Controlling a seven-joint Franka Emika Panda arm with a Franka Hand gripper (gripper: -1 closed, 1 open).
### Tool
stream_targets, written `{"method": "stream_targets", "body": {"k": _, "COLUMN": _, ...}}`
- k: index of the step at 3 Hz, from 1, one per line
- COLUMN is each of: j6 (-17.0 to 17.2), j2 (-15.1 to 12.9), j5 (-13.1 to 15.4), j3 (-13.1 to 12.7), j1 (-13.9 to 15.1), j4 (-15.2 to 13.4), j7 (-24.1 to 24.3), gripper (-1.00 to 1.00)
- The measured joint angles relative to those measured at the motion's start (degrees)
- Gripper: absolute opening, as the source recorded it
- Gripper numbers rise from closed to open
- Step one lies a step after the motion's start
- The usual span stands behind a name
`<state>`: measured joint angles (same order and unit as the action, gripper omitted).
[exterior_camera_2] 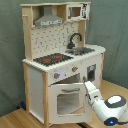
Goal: Play with the kitchen
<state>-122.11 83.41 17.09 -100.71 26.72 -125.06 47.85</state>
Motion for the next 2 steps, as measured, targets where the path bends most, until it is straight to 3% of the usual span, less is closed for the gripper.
{"method": "stream_targets", "body": {"k": 1, "j6": 0.84, "j2": 0.0, "j5": -1.01, "j3": 0.26, "j1": -1.5, "j4": 0.0, "j7": -5.69, "gripper": 1.0}}
{"method": "stream_targets", "body": {"k": 2, "j6": 2.81, "j2": 0.04, "j5": -0.89, "j3": 2.25, "j1": -3.16, "j4": 0.0, "j7": -11.21, "gripper": 1.0}}
